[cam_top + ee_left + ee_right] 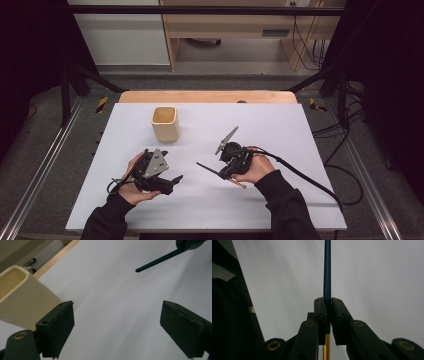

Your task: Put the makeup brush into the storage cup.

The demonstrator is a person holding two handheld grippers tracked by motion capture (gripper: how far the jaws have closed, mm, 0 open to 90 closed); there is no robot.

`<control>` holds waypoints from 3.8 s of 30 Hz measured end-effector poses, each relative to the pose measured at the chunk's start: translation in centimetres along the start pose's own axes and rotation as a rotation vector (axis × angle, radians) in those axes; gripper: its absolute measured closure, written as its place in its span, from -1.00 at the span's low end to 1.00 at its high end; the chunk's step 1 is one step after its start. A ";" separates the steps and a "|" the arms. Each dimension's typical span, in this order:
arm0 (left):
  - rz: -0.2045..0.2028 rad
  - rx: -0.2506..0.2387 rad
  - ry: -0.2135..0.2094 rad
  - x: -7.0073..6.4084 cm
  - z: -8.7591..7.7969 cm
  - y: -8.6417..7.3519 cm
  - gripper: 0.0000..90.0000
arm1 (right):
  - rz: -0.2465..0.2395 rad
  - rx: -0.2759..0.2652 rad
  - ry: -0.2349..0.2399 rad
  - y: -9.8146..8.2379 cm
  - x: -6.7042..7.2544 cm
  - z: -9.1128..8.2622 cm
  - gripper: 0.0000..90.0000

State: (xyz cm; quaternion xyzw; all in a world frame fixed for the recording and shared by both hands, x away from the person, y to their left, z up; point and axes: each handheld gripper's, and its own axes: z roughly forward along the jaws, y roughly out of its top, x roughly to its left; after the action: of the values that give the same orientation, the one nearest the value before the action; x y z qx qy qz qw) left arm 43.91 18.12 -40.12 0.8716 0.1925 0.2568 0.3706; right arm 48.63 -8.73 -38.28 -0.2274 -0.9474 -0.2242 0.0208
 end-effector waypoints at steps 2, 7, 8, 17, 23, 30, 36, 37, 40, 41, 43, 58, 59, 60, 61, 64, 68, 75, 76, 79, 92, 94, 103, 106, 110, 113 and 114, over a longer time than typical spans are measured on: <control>0.030 0.003 -0.009 -0.1 0.1 0.4 -0.73 | -0.013 0.005 0.005 0.1 0.0 0.0 0.85; 0.104 0.016 -0.034 -0.8 0.7 1.0 -0.71 | -0.010 0.002 0.024 0.1 0.0 0.0 0.85; 0.117 0.016 -0.041 -0.9 0.9 1.2 -0.71 | -0.005 0.000 0.023 0.2 0.1 0.0 0.85; 0.220 0.017 -0.071 -2.2 1.7 2.1 -0.66 | -0.029 0.020 0.040 0.2 0.3 0.1 0.85; 0.264 0.007 -0.085 -2.8 2.2 2.6 -0.62 | -0.033 0.027 0.051 0.7 0.7 0.1 0.85; 0.329 0.004 -0.101 -3.4 2.7 3.0 -0.53 | -0.037 0.049 0.062 1.1 0.7 0.5 0.85; 0.373 -0.016 -0.109 -3.9 3.1 3.2 -0.42 | -0.033 0.053 0.070 1.2 0.6 0.6 0.85; 0.371 -0.027 -0.112 -4.0 3.2 3.2 -0.41 | -0.039 0.054 0.070 1.2 0.6 0.6 0.85; 0.405 -0.026 -0.122 -4.1 3.3 3.3 -0.36 | -0.035 0.057 0.076 1.3 0.6 0.6 0.85; 0.398 -0.044 -0.130 -4.2 3.4 3.3 -0.35 | -0.037 0.060 0.076 1.3 0.6 0.5 0.85; 0.419 -0.037 -0.133 -4.2 3.3 3.4 -0.31 | -0.038 0.063 0.078 1.3 0.6 0.6 0.85; 0.587 -0.010 -0.114 -5.6 4.1 3.6 0.05 | -0.044 0.100 0.108 2.0 0.8 0.8 0.85; 0.594 -0.010 -0.115 -5.7 4.1 3.6 0.09 | -0.048 0.104 0.110 2.0 0.8 0.8 0.85; 0.598 -0.008 -0.117 -5.8 4.1 3.6 0.12 | -0.051 0.107 0.110 2.0 0.8 0.8 0.85; 0.607 -0.009 -0.114 -5.9 4.2 3.6 0.16 | -0.052 0.110 0.111 2.1 0.8 0.8 0.85; 0.624 -0.008 -0.114 -6.0 4.2 3.5 0.28 | -0.053 0.115 0.118 2.1 0.9 0.8 0.85; 0.649 0.002 -0.114 -6.3 4.4 3.5 0.43 | -0.047 0.131 0.124 2.2 1.0 0.8 0.85; 0.676 0.014 -0.123 -6.6 4.5 3.6 0.63 | -0.060 0.150 0.125 2.1 1.0 0.7 0.85; 0.679 0.014 -0.123 -6.6 4.5 3.7 0.65 | -0.071 0.152 0.125 2.1 1.0 0.7 0.85; 0.685 0.015 -0.129 -6.6 4.5 3.7 0.72 | -0.067 0.155 0.131 2.1 1.1 0.8 0.85; 0.741 0.041 -0.152 -7.3 4.5 3.8 0.85 | -0.077 0.182 0.150 2.0 1.2 0.8 0.85; 0.751 0.044 -0.150 -7.4 4.5 3.8 0.85 | -0.071 0.188 0.153 2.0 1.2 0.8 0.85; 0.757 0.050 -0.138 -7.2 4.2 3.8 0.86 | -0.086 0.137 0.126 1.9 1.3 0.7 0.66; 0.738 0.062 -0.134 -7.1 4.2 3.7 0.86 | -0.092 0.065 0.092 1.7 1.1 0.1 0.45; 0.704 0.075 -0.120 -6.6 4.1 3.6 0.86 | -0.101 -0.060 0.019 1.3 0.8 -1.2 0.18; 0.677 0.079 -0.114 -6.3 3.9 3.5 0.86 | -0.088 -0.152 -0.045 0.7 0.4 -2.3 -0.06; 0.668 0.079 -0.106 -6.2 3.8 3.5 0.86 | -0.091 -0.178 -0.075 0.5 0.3 -2.6 -0.14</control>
State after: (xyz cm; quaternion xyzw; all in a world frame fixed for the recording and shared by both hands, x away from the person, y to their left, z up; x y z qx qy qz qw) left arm 41.72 10.50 -41.64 0.9124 -0.1133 0.3105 0.2415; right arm 48.40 -9.39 -35.67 -0.1934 -0.9332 -0.2995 -0.0449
